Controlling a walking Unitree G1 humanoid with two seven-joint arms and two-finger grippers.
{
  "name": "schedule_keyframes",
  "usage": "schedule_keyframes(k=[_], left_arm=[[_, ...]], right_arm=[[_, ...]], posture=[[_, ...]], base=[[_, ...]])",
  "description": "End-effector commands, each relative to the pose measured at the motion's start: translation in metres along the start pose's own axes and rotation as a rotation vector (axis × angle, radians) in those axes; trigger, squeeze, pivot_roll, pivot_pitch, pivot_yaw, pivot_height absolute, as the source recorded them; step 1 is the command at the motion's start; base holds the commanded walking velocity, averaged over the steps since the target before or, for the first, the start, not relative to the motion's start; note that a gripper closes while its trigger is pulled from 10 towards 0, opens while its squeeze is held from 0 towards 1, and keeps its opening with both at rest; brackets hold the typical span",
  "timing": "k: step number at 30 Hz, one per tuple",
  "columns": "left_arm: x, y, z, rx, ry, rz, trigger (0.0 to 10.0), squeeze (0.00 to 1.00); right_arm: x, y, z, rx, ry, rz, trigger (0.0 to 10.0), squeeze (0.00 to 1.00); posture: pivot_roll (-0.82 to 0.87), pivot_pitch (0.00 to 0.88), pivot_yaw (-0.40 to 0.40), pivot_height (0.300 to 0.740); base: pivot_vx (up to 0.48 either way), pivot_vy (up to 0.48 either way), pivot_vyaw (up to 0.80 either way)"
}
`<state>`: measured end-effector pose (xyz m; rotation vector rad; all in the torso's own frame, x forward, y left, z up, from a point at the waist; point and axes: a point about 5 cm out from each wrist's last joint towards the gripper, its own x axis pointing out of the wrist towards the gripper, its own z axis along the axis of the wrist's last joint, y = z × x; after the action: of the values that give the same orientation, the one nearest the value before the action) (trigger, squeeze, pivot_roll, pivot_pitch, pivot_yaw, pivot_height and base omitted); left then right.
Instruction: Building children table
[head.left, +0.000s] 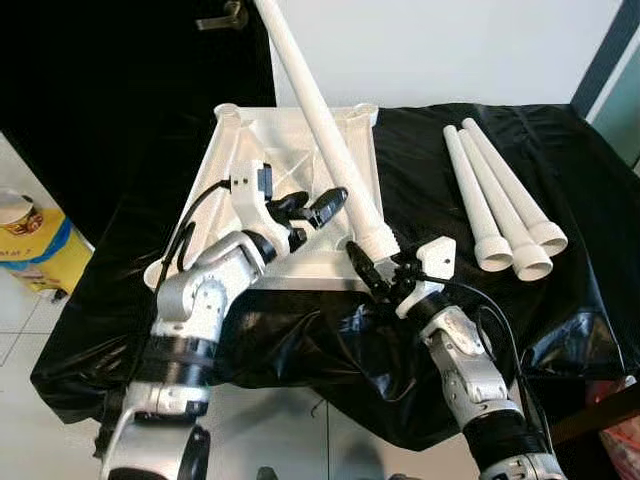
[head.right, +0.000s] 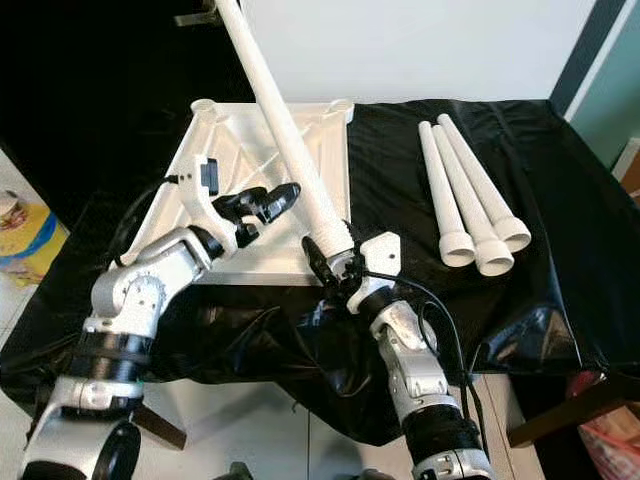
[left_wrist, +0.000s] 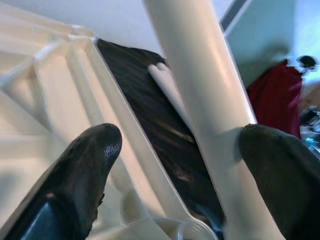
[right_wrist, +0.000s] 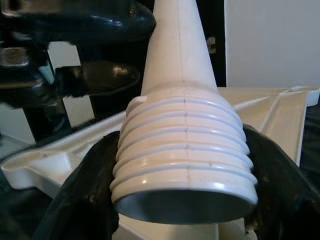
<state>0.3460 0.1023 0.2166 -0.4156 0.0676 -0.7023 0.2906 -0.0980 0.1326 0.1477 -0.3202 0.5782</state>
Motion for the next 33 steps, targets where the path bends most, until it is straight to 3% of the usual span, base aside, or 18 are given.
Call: schedule_keyframes(k=[1,7,13,22,26,30,33], left_arm=[[0.000,-0.010,-0.001,-0.002,0.021,-0.263,10.0,0.00],[0.006,-0.003,0.017,-0.042,-0.017,-0.252,10.0,0.00],[0.008,-0.003,0.032,-0.073,-0.044,-0.313,10.0,0.00],[0.012,0.000,0.040,-0.118,-0.079,-0.302,10.0,0.00],[0.021,0.013,0.051,-0.166,-0.123,-0.200,10.0,0.00],[0.023,0.016,0.052,-0.178,-0.121,-0.166,10.0,0.00],[0.028,0.025,0.054,-0.204,-0.117,-0.081,10.0,0.00]], right_arm=[[0.001,0.003,0.005,-0.004,-0.027,0.031,10.0,0.00],[-0.006,0.009,0.001,0.000,-0.004,0.062,10.0,0.00],[-0.011,0.011,-0.002,-0.002,0.025,0.077,10.0,0.00],[-0.012,0.013,-0.002,-0.013,0.027,0.094,10.0,0.00],[-0.015,0.016,-0.003,-0.008,0.039,0.126,10.0,0.00],[-0.016,0.017,-0.003,-0.011,0.041,0.137,10.0,0.00],[-0.018,0.018,-0.003,-0.015,0.050,0.155,10.0,0.00]], posture=[[0.01,0.000,0.037,0.740],[0.00,0.000,0.047,0.740],[-0.01,0.000,0.059,0.740],[-0.01,0.000,0.063,0.740],[-0.03,0.000,0.066,0.740],[-0.03,0.000,0.066,0.740],[-0.04,0.000,0.067,0.740]], base=[[0.000,0.000,0.00],[0.000,0.000,0.00],[0.000,0.000,0.00],[0.000,0.000,0.00],[0.000,0.000,0.00],[0.000,0.000,0.00],[0.000,0.000,0.00]])
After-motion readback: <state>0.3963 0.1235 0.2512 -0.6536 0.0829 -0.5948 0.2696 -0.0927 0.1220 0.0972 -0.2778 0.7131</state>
